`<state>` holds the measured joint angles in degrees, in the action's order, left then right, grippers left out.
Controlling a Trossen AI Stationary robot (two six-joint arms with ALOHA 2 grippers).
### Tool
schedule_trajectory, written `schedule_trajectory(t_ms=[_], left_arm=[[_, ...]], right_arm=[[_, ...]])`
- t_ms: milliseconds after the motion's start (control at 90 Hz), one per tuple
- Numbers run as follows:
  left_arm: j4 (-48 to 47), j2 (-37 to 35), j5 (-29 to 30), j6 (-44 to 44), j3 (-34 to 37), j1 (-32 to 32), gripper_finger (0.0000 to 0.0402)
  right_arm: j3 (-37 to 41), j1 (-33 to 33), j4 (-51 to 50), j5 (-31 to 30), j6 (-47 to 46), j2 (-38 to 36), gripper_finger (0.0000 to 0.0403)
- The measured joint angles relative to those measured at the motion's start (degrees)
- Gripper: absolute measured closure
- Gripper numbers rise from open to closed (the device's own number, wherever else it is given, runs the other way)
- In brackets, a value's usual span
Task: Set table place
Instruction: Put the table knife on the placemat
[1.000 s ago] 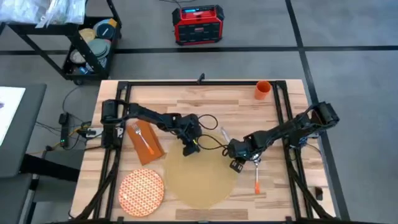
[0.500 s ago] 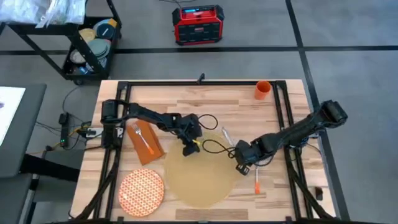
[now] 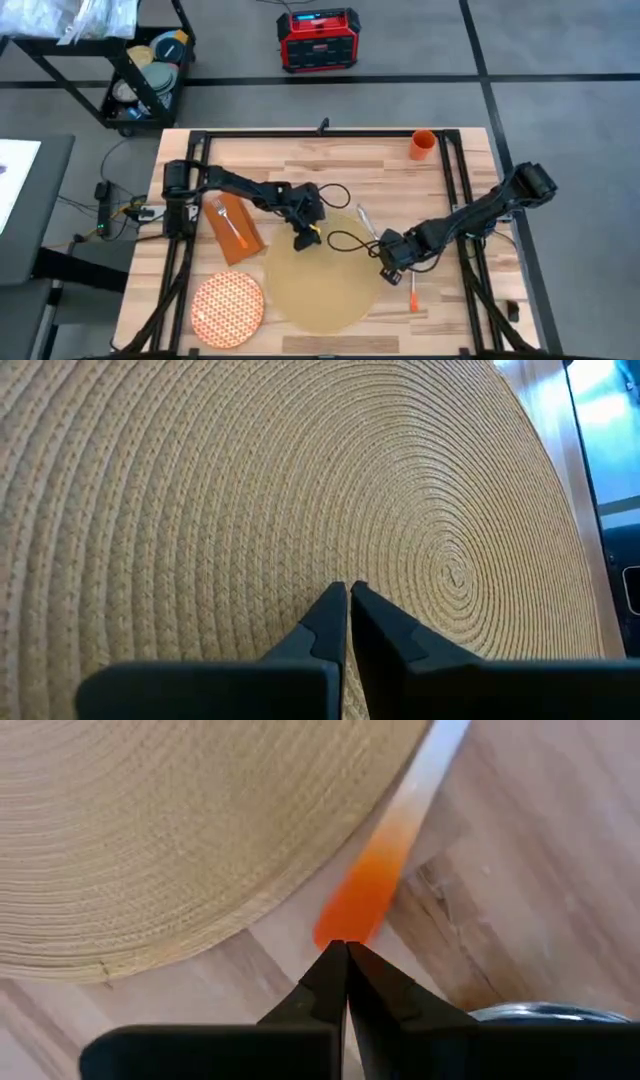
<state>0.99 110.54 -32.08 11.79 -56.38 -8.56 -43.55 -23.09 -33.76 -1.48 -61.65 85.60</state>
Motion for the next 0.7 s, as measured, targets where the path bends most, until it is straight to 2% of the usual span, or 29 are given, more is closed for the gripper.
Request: schedule_trajectory(t_ms=[589, 700], left_arm=[[0.0, 0.0, 0.0, -0.15, 0.0, -0.02, 0.0402], [-0.02, 0.0, -0.01, -0.12, 0.0, -0.02, 0.0402]], right_arm=[[0.04, -0.13, 0.67, 0.07, 0.59, 0.0, 0.0403], [2.6, -0.13, 3.33, 1.46, -0.73, -0.02, 0.0403]])
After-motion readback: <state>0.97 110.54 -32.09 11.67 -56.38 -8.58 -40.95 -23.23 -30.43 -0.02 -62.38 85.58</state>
